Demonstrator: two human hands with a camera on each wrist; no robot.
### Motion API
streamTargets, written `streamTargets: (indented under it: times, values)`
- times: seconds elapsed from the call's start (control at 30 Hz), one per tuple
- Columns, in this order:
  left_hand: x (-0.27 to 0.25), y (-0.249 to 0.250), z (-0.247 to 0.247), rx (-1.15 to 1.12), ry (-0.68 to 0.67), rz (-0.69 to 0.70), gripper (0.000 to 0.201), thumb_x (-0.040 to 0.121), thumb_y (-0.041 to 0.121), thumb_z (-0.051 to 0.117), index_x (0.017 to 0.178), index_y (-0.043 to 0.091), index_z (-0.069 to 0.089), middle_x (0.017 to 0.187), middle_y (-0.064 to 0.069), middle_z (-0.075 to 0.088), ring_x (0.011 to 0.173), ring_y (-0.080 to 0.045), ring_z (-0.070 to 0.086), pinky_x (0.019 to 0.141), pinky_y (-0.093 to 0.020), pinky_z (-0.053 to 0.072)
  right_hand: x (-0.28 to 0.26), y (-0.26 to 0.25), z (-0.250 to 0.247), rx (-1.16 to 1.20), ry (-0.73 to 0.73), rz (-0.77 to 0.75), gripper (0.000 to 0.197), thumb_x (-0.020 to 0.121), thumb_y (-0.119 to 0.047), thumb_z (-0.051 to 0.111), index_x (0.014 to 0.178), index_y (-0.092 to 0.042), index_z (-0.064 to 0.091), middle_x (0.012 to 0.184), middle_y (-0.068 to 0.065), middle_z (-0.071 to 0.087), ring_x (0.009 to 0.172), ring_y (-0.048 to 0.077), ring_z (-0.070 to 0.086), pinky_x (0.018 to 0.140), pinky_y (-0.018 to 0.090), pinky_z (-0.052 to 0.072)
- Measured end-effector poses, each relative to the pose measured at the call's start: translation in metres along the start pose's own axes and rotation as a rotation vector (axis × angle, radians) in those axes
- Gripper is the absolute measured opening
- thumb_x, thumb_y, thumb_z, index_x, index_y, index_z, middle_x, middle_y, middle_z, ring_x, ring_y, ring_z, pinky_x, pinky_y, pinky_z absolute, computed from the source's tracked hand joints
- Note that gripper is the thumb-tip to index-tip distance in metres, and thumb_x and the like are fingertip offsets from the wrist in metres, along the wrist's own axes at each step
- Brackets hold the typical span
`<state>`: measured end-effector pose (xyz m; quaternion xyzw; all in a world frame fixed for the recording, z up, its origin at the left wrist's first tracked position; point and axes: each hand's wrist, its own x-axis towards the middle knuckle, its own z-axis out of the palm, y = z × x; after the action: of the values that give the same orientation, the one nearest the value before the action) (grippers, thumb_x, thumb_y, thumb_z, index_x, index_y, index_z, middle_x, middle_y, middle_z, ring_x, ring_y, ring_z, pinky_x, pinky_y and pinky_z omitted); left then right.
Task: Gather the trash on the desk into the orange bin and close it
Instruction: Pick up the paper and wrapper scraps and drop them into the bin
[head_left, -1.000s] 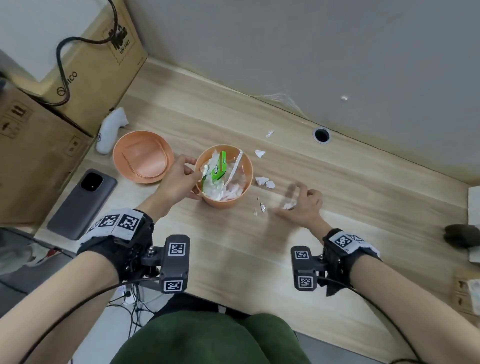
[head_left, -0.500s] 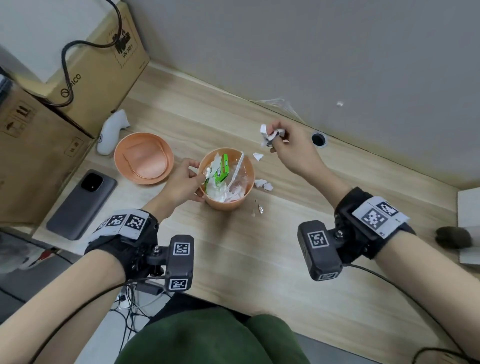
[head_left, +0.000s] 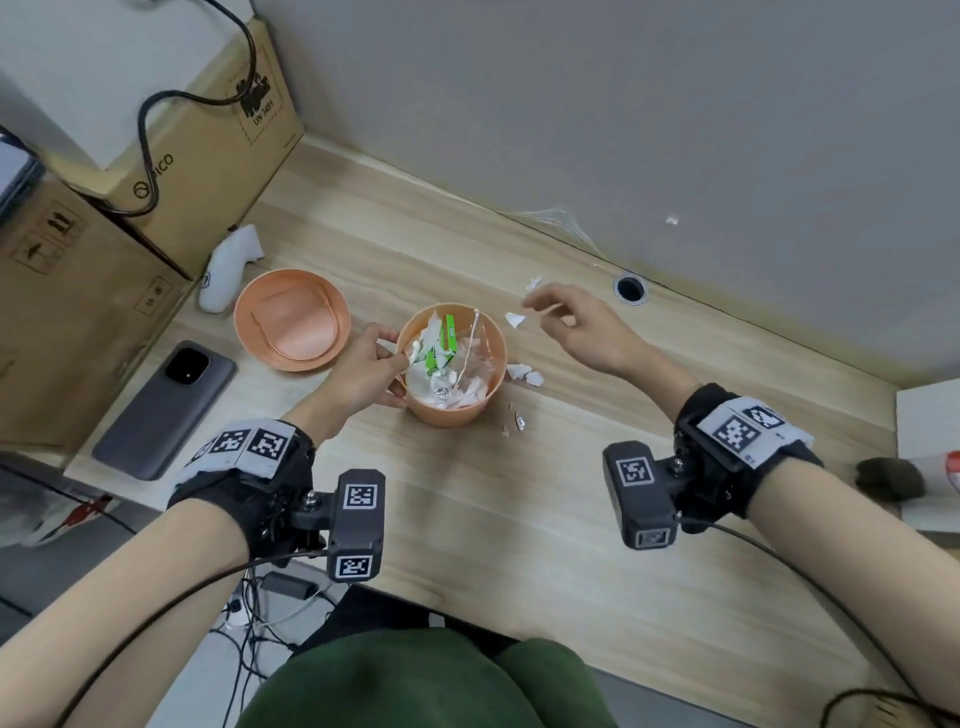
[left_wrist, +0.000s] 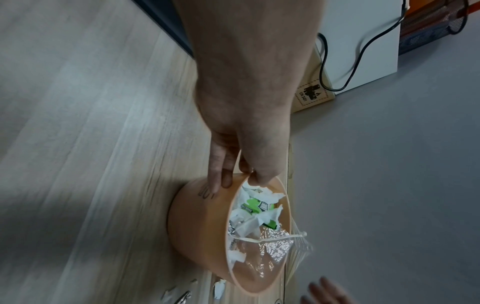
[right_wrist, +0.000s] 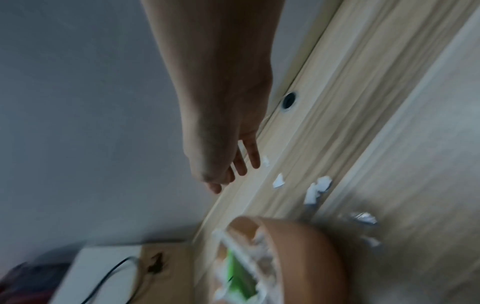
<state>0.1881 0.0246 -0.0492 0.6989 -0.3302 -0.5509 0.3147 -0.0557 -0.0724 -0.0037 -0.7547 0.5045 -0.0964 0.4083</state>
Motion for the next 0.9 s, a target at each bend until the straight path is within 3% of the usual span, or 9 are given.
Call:
streamTargets:
  times: [0.13, 0.2, 0.3, 0.4, 0.47, 0.53, 0.7, 0.8, 0.9]
  values:
    - [0.0, -0.004, -0.004, 0.001, 0.055, 0.001, 0.022, 0.094, 0.012, 0.058, 0.115, 0.013, 0.05, 0.082, -0.007, 0.055, 0.063, -0.017, 0.059, 0.063, -0.036, 0.058, -0.01, 0.053, 0.015, -0.048, -0.132, 0.363, 0.054, 0.091, -0.019, 0.058, 0.138, -0.004, 0.037, 0.14, 0.015, 0.044, 0.123, 0.026, 0.048, 0.096, 0.031, 0.038]
    - [0.002, -0.005, -0.004, -0.002, 0.103, 0.013, 0.024, 0.093, 0.014, 0.059, 0.116, 0.013, 0.052, 0.087, -0.01, 0.056, 0.065, -0.019, 0.059, 0.06, -0.033, 0.057, -0.017, 0.074, 0.034, -0.017, -0.174, 0.468, 0.059, 0.089, -0.024, 0.061, 0.138, -0.003, 0.036, 0.13, 0.013, 0.05, 0.114, 0.026, 0.052, 0.093, 0.035, 0.042]
    - [0.005, -0.004, -0.002, -0.008, 0.158, 0.04, 0.022, 0.092, 0.024, 0.063, 0.111, 0.017, 0.054, 0.091, -0.013, 0.056, 0.067, -0.017, 0.061, 0.056, -0.029, 0.056, -0.017, 0.081, 0.067, 0.097, -0.193, 0.435, 0.046, 0.088, -0.008, 0.057, 0.132, -0.001, 0.043, 0.099, 0.004, 0.052, 0.091, 0.018, 0.049, 0.075, 0.024, 0.042]
    - [0.009, -0.004, -0.001, -0.011, 0.175, 0.047, 0.022, 0.091, 0.029, 0.066, 0.107, 0.019, 0.056, 0.091, -0.016, 0.056, 0.067, -0.018, 0.061, 0.059, -0.034, 0.058, -0.002, 0.072, 0.083, 0.191, -0.281, 0.286, 0.037, 0.088, -0.001, 0.053, 0.125, -0.007, 0.052, 0.096, 0.004, 0.056, 0.087, 0.019, 0.055, 0.072, 0.018, 0.045]
    - [0.011, -0.005, -0.003, -0.001, 0.186, 0.061, 0.019, 0.088, 0.027, 0.067, 0.105, 0.02, 0.059, 0.093, -0.024, 0.057, 0.07, -0.021, 0.062, 0.06, -0.035, 0.058, 0.019, 0.073, 0.08, 0.228, -0.223, 0.278, 0.024, 0.089, -0.001, 0.05, 0.101, -0.018, 0.062, 0.091, 0.005, 0.062, 0.076, 0.017, 0.06, 0.069, 0.025, 0.049]
    - [0.013, -0.005, -0.005, 0.007, 0.213, 0.082, 0.017, 0.086, 0.019, 0.066, 0.102, 0.02, 0.062, 0.086, -0.022, 0.057, 0.072, -0.024, 0.061, 0.063, -0.04, 0.059, 0.044, 0.083, 0.067, 0.214, -0.072, 0.284, 0.025, 0.088, 0.001, 0.048, 0.087, -0.019, 0.061, 0.082, 0.001, 0.061, 0.063, 0.007, 0.058, 0.062, 0.019, 0.046]
    - [0.019, -0.003, -0.008, 0.014, 0.247, 0.103, 0.02, 0.087, 0.006, 0.064, 0.101, 0.02, 0.064, 0.07, -0.001, 0.046, 0.071, -0.02, 0.055, 0.061, -0.036, 0.053, 0.108, 0.106, 0.036, -0.035, 0.068, 0.316, 0.051, 0.079, -0.013, 0.055, 0.129, -0.01, 0.048, 0.134, 0.018, 0.046, 0.121, 0.032, 0.049, 0.1, 0.043, 0.046]
    - [0.019, -0.005, -0.007, 0.011, 0.257, 0.114, 0.017, 0.089, 0.009, 0.065, 0.103, 0.019, 0.064, 0.069, 0.001, 0.044, 0.071, -0.02, 0.053, 0.058, -0.029, 0.053, 0.139, 0.107, 0.037, -0.08, 0.0, 0.318, 0.086, 0.054, -0.051, 0.052, 0.126, -0.004, 0.049, 0.134, 0.018, 0.05, 0.124, 0.035, 0.047, 0.102, 0.048, 0.041]
    - [0.019, -0.005, -0.005, 0.005, 0.27, 0.144, 0.019, 0.09, 0.012, 0.066, 0.109, 0.012, 0.063, 0.067, 0.003, 0.039, 0.061, -0.011, 0.051, 0.049, -0.021, 0.051, 0.147, 0.105, 0.047, -0.176, -0.055, 0.246, 0.071, 0.069, -0.043, 0.055, 0.129, -0.007, 0.045, 0.137, 0.016, 0.048, 0.127, 0.035, 0.043, 0.104, 0.044, 0.035]
